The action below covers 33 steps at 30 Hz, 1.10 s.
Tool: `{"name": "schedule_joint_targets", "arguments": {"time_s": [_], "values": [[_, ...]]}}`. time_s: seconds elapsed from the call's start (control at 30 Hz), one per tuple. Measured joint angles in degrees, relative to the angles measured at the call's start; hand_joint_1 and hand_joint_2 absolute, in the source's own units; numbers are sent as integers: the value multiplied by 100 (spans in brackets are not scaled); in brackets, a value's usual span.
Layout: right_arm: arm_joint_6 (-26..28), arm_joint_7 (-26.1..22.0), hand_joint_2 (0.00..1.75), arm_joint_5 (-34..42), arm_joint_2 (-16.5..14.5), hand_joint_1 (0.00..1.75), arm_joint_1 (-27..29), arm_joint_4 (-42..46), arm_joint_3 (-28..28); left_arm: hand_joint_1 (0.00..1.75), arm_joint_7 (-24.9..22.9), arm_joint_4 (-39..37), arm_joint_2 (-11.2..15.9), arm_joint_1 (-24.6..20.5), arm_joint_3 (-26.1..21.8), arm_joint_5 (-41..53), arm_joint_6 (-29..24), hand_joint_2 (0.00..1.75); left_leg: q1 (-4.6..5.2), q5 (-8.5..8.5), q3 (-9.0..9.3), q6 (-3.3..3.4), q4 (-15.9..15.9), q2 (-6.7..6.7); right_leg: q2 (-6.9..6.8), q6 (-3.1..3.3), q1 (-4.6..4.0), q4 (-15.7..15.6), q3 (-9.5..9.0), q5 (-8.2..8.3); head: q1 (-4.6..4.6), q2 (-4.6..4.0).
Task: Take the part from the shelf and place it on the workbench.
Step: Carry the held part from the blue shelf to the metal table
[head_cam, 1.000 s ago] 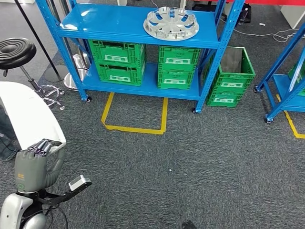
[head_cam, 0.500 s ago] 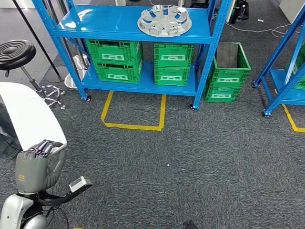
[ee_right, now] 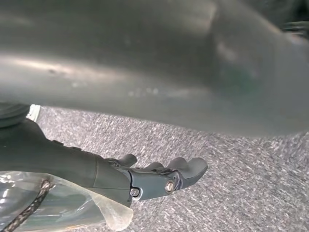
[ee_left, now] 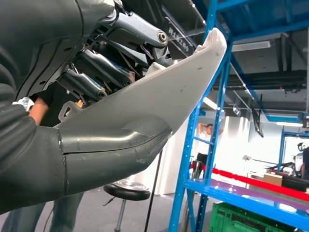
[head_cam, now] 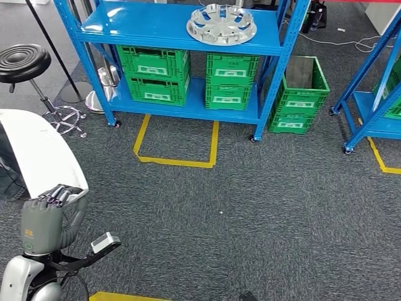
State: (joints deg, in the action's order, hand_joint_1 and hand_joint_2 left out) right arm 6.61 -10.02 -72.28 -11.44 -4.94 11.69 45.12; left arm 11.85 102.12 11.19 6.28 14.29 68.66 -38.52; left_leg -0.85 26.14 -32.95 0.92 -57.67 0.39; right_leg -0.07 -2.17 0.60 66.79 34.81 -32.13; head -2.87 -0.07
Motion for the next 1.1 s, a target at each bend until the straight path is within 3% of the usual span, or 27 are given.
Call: {"name": "schedule_joint_targets", "arguments": {"time_s": [0.07,0.1,0.13,0.27,0.4,0.57,0.7,0.77,0.83,0.9,0.93,1.0,1.03,1.1], "values": [[2,-11,0,-1,-3,0,-18,0,-5,175,8,2,0,2,-2,-13,-4,175,10,-23,-23,-54,-16,-4,7,14,0,-752,-417,197,2,0],[2,-16,0,-2,-6,0,-22,0,-8,175,11,3,-1,1,-3,-14,-6,175,18,-40,-40,-89,-22,-5,11,34,-6,-927,-505,215,4,0],[2,-19,0,-3,-10,0,-20,0,-11,175,14,4,-1,2,-4,-14,-7,175,27,-48,-60,-98,-30,-7,13,49,-12,-970,-517,208,7,0],[3,-21,0,-7,-16,0,1,0,-26,175,19,8,-1,2,-4,-15,-8,175,26,-116,-91,24,-14,-9,14,91,-26,-981,-484,267,14,0],[0,-21,0,-17,-16,0,-6,0,-40,175,19,8,-5,-2,-4,-14,-6,175,9,-180,-93,-42,45,-13,6,137,-49,-975,-453,291,14,0],[-1,-20,0,-17,-18,0,-6,0,-40,175,19,8,-8,-3,-4,4,4,175,-4,-200,-102,-141,62,-14,5,147,-52,-976,-436,307,12,0],[-2,-10,0,-16,-36,0,-14,0,-54,175,-3,18,-1,-16,-7,40,21,175,-29,-335,-51,-36,247,-10,-5,66,-39,-1028,-443,331,16,0],[-3,-17,0,-17,-38,0,-20,0,-71,175,-13,23,0,-40,-7,63,30,175,-84,-467,-15,-18,450,11,5,21,-42,-744,-305,65,-1,0],[-3,-22,0,-17,-38,0,-19,0,-86,175,-23,24,0,-52,-4,84,41,175,-101,-524,-78,-46,474,17,9,-58,5,-56,-17,-339,-16,0],[-3,-23,0,-17,-37,0,-13,0,-90,175,-29,23,-1,-48,-3,89,50,175,-139,-559,-177,-101,432,19,6,-151,74,356,111,-486,-16,0],[-3,-23,0,-17,-36,0,-11,0,-90,175,-30,23,-2,-48,-2,89,51,175,-169,-577,-229,-135,398,19,4,-201,108,240,18,-400,-16,0],[-3,-23,0,-18,-37,0,-20,0,-91,175,-31,24,-5,-51,-3,89,53,175,-239,-598,-349,-232,279,16,4,-320,186,-497,-409,-107,-20,0],[-3,-27,0,-19,-41,0,-27,-1,-94,175,-33,25,-4,-51,-4,89,53,175,-258,-599,-404,-294,206,8,31,-329,202,-803,-561,-11,-25,0],[-4,-32,0,-19,-51,0,-41,-1,-101,175,-35,27,-5,-51,-7,89,53,175,-263,-629,-467,-411,121,-10,73,-231,192,-992,-623,34,-13,0]]}}
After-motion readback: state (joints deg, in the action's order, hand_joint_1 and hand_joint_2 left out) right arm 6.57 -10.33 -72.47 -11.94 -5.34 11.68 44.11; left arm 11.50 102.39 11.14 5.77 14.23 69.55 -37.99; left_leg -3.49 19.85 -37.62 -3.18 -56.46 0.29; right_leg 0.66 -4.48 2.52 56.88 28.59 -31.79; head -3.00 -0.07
